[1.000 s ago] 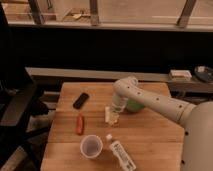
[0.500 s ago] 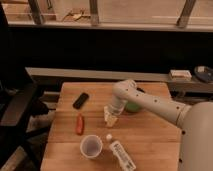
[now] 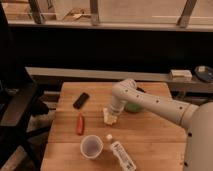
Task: Wipe the white sponge on the table
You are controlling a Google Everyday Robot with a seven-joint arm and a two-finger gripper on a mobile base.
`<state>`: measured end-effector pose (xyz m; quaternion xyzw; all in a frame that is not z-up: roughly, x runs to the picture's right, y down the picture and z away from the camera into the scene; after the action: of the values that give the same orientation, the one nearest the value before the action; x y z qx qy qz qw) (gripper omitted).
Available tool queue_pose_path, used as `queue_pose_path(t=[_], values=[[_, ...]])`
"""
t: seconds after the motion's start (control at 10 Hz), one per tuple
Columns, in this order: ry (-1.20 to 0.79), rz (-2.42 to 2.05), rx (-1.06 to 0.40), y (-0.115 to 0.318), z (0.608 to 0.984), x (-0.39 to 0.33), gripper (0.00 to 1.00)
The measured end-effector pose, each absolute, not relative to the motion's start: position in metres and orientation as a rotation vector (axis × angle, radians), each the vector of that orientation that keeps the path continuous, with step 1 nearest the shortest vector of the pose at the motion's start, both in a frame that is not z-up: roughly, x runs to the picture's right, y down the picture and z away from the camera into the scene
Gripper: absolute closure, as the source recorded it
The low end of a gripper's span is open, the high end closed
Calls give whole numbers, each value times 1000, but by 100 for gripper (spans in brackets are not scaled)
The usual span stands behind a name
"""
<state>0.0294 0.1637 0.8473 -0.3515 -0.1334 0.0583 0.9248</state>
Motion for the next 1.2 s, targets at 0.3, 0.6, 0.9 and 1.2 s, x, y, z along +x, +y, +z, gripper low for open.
queue_pose_path(t=[0.3,0.6,0.9,1.2], values=[[-286,69,-689,153,816,32,100],[-266,36,-762,182,794,50,100],[-241,34,-830,200,793,62,100],[-227,62,-843,190,806,68,100]])
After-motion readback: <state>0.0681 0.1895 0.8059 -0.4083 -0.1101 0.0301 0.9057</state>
